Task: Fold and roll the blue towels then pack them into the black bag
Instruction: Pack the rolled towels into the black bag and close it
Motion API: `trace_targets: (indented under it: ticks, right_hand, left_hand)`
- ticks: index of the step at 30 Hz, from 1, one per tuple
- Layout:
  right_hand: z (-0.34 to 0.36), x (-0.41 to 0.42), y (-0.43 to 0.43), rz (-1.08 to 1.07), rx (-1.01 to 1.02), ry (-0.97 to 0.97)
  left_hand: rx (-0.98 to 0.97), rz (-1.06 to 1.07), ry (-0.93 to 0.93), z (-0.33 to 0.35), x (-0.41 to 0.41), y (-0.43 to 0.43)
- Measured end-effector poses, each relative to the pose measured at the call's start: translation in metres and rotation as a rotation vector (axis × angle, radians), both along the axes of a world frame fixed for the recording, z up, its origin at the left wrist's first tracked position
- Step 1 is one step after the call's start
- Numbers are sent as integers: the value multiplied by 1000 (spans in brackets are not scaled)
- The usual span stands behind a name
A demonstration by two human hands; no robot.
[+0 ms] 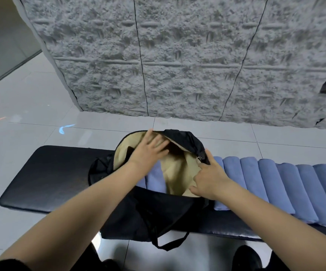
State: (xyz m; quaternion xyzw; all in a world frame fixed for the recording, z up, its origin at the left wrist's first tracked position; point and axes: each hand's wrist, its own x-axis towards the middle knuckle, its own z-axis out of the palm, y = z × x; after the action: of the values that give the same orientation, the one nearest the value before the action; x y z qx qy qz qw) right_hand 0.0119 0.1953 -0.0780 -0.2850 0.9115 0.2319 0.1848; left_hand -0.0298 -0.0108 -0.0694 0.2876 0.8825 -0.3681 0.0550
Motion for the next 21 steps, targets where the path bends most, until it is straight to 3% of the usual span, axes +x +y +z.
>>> trace_targets:
  ticks: [4, 7, 9, 11, 12, 14, 16, 21]
  right_hand:
    - [-3, 3, 8, -11, -57, 33]
    - [-11, 9, 14, 50, -210, 104]
    - [-28, 10, 21, 51, -544, 274]
    - [-31, 13, 27, -195, -922, 354]
    - [-29, 15, 32, -391, -1003, 368]
    - [-32, 19, 43, -726, -887, 346]
    - [-43, 20, 49, -911, -681, 217]
    - [-63, 17, 38, -948, -512, 117]
  left_hand:
    - [-108, 25, 15, 8, -21, -5]
    - [-100, 24, 21, 6, -16, -2]
    - [-8, 58, 11, 1, -8, 3]
    - [59, 90, -9, -5, 0, 8]
    - [68, 98, -16, -9, 4, 11]
    - [63, 110, -58, -17, 14, 16]
    - [87, 142, -188, -26, 24, 22]
    - [137, 331, -520, -37, 36, 19]
